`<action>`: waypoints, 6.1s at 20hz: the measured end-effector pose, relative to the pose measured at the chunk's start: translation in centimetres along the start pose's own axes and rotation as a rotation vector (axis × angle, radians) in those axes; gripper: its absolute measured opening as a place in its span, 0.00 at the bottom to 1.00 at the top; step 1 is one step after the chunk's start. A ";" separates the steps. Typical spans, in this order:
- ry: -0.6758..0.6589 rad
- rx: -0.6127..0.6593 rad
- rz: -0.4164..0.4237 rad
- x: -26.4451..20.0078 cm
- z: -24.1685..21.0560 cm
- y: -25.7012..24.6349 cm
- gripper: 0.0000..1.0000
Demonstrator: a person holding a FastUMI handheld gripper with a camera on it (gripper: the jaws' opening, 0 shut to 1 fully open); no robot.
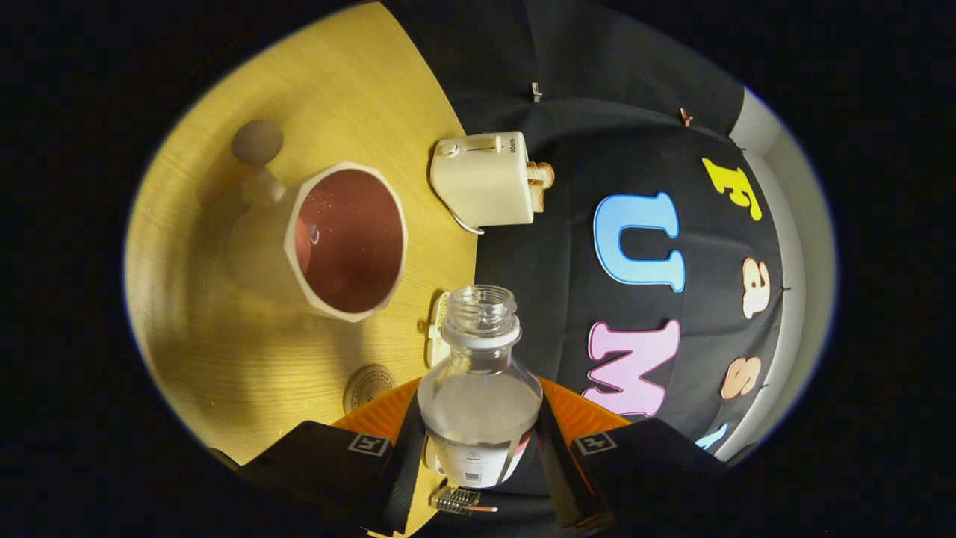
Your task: Take the bottle from table, then pour the juice into the cup, finally place the bottle on the coaster
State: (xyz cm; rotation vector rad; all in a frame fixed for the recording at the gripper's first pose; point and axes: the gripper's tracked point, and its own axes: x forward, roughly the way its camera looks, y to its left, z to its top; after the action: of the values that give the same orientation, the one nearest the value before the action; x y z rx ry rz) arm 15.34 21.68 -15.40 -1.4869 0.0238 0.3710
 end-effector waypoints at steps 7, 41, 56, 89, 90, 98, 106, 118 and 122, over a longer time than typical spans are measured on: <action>-0.016 -0.101 -0.007 0.8 0.1 0.0 0.74; -0.161 -0.394 -0.010 1.7 3.4 -0.4 0.74; -0.195 -0.489 -0.018 1.7 3.4 -0.6 0.74; -0.271 -0.640 -0.110 1.0 4.4 -5.7 0.73; -0.271 -0.642 -0.109 1.0 4.4 -5.6 0.73; -0.267 -0.605 -0.113 1.4 4.6 -5.6 0.74; -0.232 -0.465 -0.069 0.0 2.1 -4.2 0.74; -0.099 0.322 0.065 -1.8 -1.0 -7.8 0.74; -0.084 0.593 0.098 -2.2 -2.8 -10.4 0.74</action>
State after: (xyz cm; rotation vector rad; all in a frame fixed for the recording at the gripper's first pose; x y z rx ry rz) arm 16.51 18.03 -5.04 -0.8849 0.1293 0.4583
